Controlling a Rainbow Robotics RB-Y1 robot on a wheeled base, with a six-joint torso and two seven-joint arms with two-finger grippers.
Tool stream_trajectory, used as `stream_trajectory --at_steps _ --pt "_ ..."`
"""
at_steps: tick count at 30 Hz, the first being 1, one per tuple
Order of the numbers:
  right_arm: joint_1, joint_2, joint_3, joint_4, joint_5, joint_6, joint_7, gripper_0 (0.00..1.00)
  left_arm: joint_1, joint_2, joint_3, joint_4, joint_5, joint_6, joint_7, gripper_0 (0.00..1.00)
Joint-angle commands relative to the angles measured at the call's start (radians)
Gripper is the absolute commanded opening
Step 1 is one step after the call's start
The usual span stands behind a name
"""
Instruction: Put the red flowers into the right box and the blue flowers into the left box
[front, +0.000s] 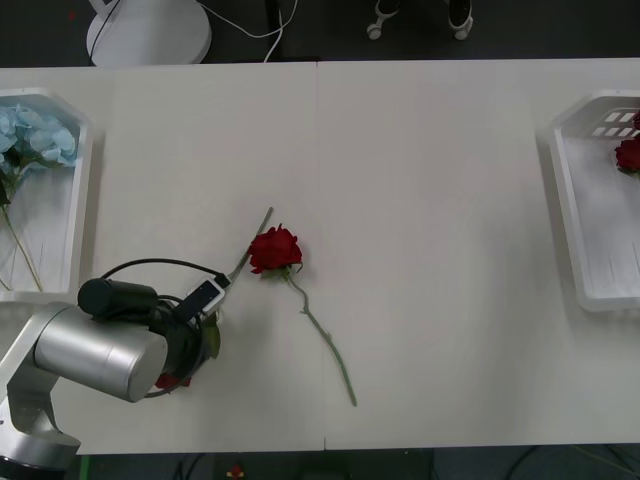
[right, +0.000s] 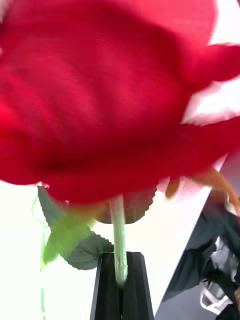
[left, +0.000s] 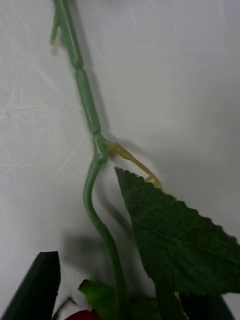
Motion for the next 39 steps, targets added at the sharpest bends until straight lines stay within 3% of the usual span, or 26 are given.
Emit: stream_trajectory --at_steps 1,4,7,11,16,26,39 --pt "0.031 0.029 -0.037 -0.003 0.012 -0.022 -0.057 0.00 -0.042 0.016 -0.026 0.029 0.008 -0.007 -0.002 0.47" --pt "0.032 0.031 -0.037 -0.002 0.010 -0.019 -0.066 0.01 -0.046 0.011 -0.026 0.036 0.008 -0.007 -0.002 0.13" --pt "0.032 0.029 -0.058 -0.002 0.007 -0.019 -0.069 0.39 -0.049 0.011 -0.026 0.038 0.009 -0.007 -0.002 0.00" --pt "0.032 0.017 -0.100 -0.003 -0.029 -0.017 -0.065 0.69 -0.057 0.007 -0.017 0.033 0.025 -0.007 0.010 0.00" --pt "0.029 -0.015 -0.135 -0.034 -0.089 0.012 -0.049 0.92 -0.068 0.007 0.008 -0.016 0.052 -0.006 0.100 0.00" --pt "0.029 -0.097 -0.221 -0.295 -0.341 0.294 -0.034 0.96 -0.198 0.007 0.132 -0.089 0.189 0.151 0.429 0.00" --pt "0.031 -0.097 -0.152 -0.506 -0.700 0.467 -0.037 1.00 -0.313 0.007 0.230 -0.082 0.325 0.206 0.959 0.00"
